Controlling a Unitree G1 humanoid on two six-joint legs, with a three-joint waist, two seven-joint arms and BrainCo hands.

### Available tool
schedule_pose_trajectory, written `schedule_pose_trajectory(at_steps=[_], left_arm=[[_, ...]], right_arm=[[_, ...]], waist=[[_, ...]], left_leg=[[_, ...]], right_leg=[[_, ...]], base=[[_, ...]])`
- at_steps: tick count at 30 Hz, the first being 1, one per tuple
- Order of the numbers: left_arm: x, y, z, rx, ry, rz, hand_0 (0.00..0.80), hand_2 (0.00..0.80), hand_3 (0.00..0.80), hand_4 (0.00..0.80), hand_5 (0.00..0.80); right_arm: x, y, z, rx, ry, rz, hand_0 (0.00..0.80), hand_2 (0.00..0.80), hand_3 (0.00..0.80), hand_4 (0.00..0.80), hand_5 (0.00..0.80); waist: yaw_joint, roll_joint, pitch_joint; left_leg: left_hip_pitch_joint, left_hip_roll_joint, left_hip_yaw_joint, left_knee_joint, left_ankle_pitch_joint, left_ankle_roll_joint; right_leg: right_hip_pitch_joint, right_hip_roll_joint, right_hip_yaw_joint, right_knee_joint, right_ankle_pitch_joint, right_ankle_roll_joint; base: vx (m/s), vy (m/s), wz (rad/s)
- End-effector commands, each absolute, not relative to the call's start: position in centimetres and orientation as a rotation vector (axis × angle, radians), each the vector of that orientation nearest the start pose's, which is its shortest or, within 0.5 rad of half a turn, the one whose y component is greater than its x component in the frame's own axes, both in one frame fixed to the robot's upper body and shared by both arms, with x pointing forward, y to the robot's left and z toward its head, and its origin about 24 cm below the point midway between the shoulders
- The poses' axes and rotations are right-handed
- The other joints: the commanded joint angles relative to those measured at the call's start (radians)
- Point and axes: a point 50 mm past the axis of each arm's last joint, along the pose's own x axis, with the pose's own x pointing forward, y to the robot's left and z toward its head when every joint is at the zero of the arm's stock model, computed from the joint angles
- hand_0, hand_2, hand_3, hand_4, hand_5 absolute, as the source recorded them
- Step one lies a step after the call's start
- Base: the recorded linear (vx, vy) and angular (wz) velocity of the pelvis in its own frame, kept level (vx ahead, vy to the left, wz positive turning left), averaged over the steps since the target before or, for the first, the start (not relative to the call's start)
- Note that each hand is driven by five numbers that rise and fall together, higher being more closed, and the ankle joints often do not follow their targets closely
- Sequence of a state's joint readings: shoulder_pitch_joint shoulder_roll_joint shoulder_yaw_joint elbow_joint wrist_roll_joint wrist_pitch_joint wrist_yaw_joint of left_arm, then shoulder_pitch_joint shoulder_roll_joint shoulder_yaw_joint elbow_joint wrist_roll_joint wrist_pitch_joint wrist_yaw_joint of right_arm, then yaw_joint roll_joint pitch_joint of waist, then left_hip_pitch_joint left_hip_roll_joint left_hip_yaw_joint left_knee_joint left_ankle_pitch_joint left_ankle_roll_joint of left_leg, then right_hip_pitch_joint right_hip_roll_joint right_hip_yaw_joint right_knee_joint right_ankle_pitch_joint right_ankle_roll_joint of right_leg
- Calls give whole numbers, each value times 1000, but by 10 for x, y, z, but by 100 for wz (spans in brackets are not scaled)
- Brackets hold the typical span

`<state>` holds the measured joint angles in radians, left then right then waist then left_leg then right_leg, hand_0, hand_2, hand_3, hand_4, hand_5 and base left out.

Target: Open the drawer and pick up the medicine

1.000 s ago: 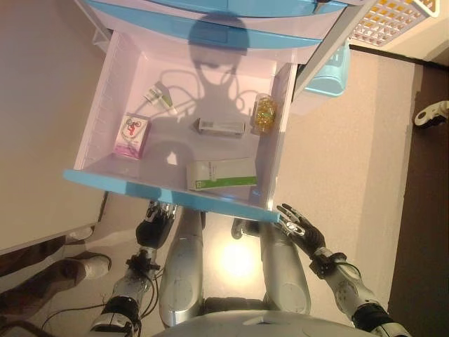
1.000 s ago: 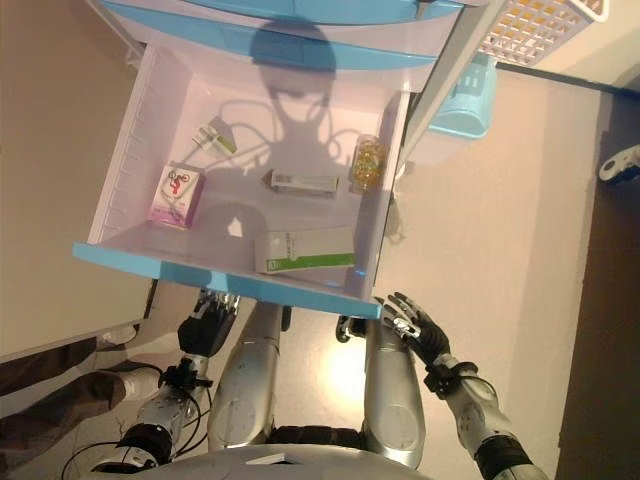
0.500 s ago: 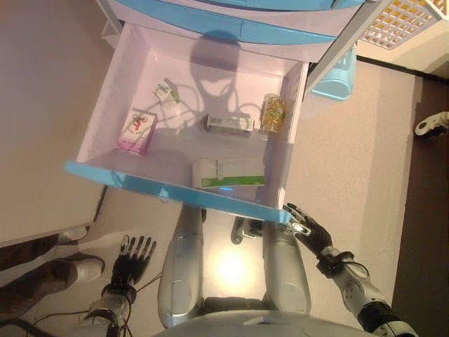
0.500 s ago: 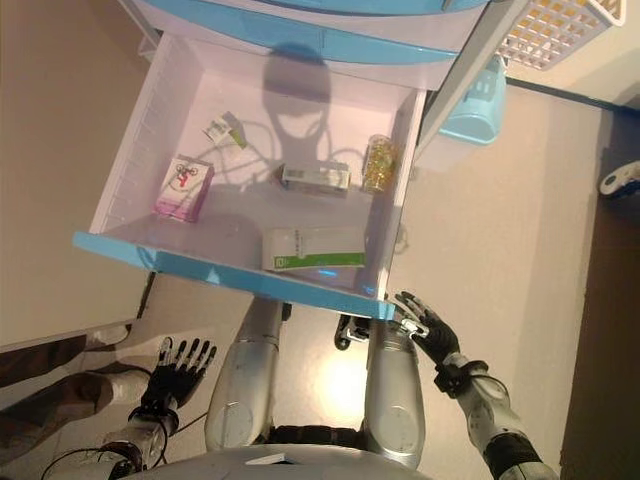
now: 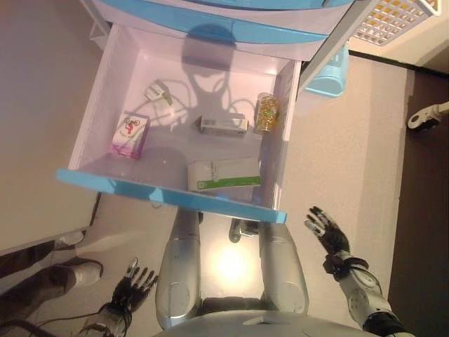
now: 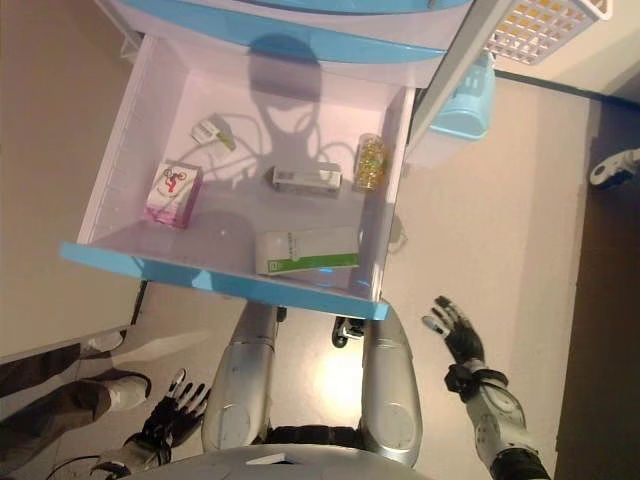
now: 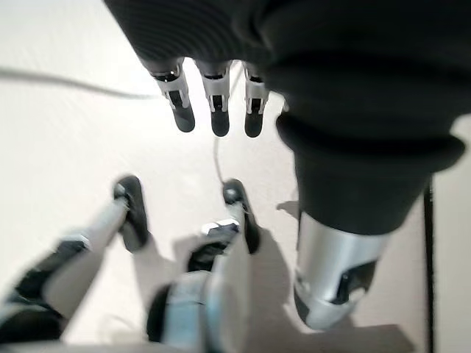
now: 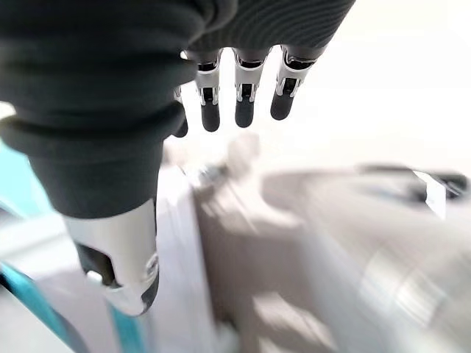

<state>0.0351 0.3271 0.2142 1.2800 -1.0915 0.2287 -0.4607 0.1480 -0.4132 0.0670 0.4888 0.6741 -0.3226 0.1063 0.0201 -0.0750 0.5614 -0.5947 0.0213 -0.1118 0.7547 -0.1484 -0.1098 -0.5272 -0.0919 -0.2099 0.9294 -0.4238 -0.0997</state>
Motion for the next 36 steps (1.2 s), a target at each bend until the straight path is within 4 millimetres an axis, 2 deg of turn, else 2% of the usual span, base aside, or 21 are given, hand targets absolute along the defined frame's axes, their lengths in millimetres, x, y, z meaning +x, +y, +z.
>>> schedule_pose_trajectory(at_steps=[1,2,3,4,6,8,9,10,11,12,14,16,17,18,21,24,29,33,36], left_arm=[[26,263,-153,-1023,931,542,0,0,0,0,0],[23,263,-153,-1016,930,530,0,0,0,0,0],[19,265,-152,-1009,931,522,0,0,0,0,0],[18,265,-152,-1007,932,520,0,0,0,0,0],[12,265,-151,-992,943,507,0,0,0,0,0],[8,262,-152,-992,957,490,0,0,0,0,0],[7,262,-152,-986,960,487,0,0,0,0,0],[7,263,-151,-979,962,486,0,0,0,0,0],[7,263,-151,-975,964,483,0,0,0,0,0],[6,262,-152,-967,974,476,0,0,0,0,0],[5,262,-152,-961,986,471,0,0,0,0,0],[8,261,-153,-949,997,460,0,0,0,0,0],[9,261,-153,-947,1000,458,0,0,0,0,0],[15,261,-153,-937,1002,456,0,0,0,0,0],[29,267,-151,-924,982,463,0,0,0,0,0],[44,273,-148,-914,949,460,0,0,0,0,0],[56,281,-144,-887,921,469,0,0,0,0,0],[63,284,-142,-875,920,474,0,0,0,0,0],[68,283,-141,-864,923,453,0,0,0,0,0]], right_arm=[[184,-294,6,-42,19,-228,0,0,0,0,0],[187,-299,21,-88,-33,-231,0,0,0,0,0],[191,-306,43,-152,-114,-225,0,0,0,0,0],[191,-307,49,-183,-136,-224,0,0,0,0,0],[194,-313,77,-311,-230,-216,0,0,0,0,0],[197,-313,107,-434,-313,-168,0,0,0,0,0],[199,-312,121,-516,-349,-142,0,0,0,0,0],[201,-311,134,-582,-379,-125,0,0,0,0,0],[201,-309,139,-617,-394,-115,0,0,0,0,0],[205,-306,160,-683,-436,-79,0,0,0,0,0],[208,-300,176,-755,-474,-50,0,0,0,0,0],[217,-284,205,-829,-547,12,0,0,0,0,0],[219,-281,209,-845,-562,26,0,0,0,0,0],[228,-270,225,-868,-595,58,0,0,0,0,0],[243,-253,245,-909,-612,137,0,0,0,0,0],[256,-236,260,-943,-607,222,0,0,0,0,0],[273,-212,264,-983,-571,334,0,0,0,0,0],[293,-193,251,-989,-498,407,0,0,0,0,0],[310,-188,238,-976,-434,429,0,0,0,0,0]], waist=[[-18,24,-57],[-22,26,-61],[-28,27,-67],[-29,28,-69],[-36,31,-78],[-42,34,-88],[-42,41,-92],[-45,42,-93],[-46,43,-94],[-46,44,-94],[-46,44,-95],[-41,43,-91],[-40,43,-89],[-28,43,-85],[-7,38,-74],[14,32,-63],[47,23,-41],[79,19,-41],[96,21,-41]], left_leg=[[152,-44,96,-247,28,154],[170,-42,98,-268,29,156],[191,-41,101,-292,27,156],[197,-40,102,-297,27,156],[221,-42,109,-326,26,156],[244,-47,116,-353,24,158],[244,-40,124,-375,50,161],[254,-41,129,-387,51,161],[258,-40,131,-392,52,162],[273,-39,137,-410,54,161],[281,-39,142,-423,55,161],[288,-38,150,-435,53,165],[288,-37,151,-435,52,166],[288,-37,154,-438,51,168],[286,-38,154,-438,45,173],[280,-40,149,-434,42,177],[254,-45,138,-418,37,185],[219,-51,130,-405,34,190],[195,-55,130,-393,32,192]], right_leg=[[28,-9,40,-10,104,89],[37,-8,46,-24,116,97],[50,-7,52,-45,125,105],[54,-7,53,-51,128,107],[72,-5,59,-85,146,117],[88,-6,64,-119,163,127],[85,-3,56,-146,200,124],[89,-4,59,-156,212,130],[91,-4,61,-160,216,132],[99,-6,64,-177,229,139],[105,-5,67,-194,238,145],[110,-4,69,-217,254,154],[111,-4,69,-219,256,154],[114,-5,67,-235,263,159],[124,-5,67,-260,276,165],[132,-4,63,-285,276,162],[130,-6,55,-300,284,163],[117,-9,43,-322,292,163],[107,-14,34,-334,290,158]], base=[[92,-23,-21],[96,-26,-11],[73,-21,-4],[67,-16,-12],[63,6,-24],[39,34,-12],[-7,47,-7],[-31,44,-12],[40,45,-14],[34,39,-10],[24,33,-9],[3,27,-6],[-5,25,-6],[-4,21,-5],[-2,16,-3],[1,15,5],[-8,6,8],[2,-4,16],[-12,1,10]])
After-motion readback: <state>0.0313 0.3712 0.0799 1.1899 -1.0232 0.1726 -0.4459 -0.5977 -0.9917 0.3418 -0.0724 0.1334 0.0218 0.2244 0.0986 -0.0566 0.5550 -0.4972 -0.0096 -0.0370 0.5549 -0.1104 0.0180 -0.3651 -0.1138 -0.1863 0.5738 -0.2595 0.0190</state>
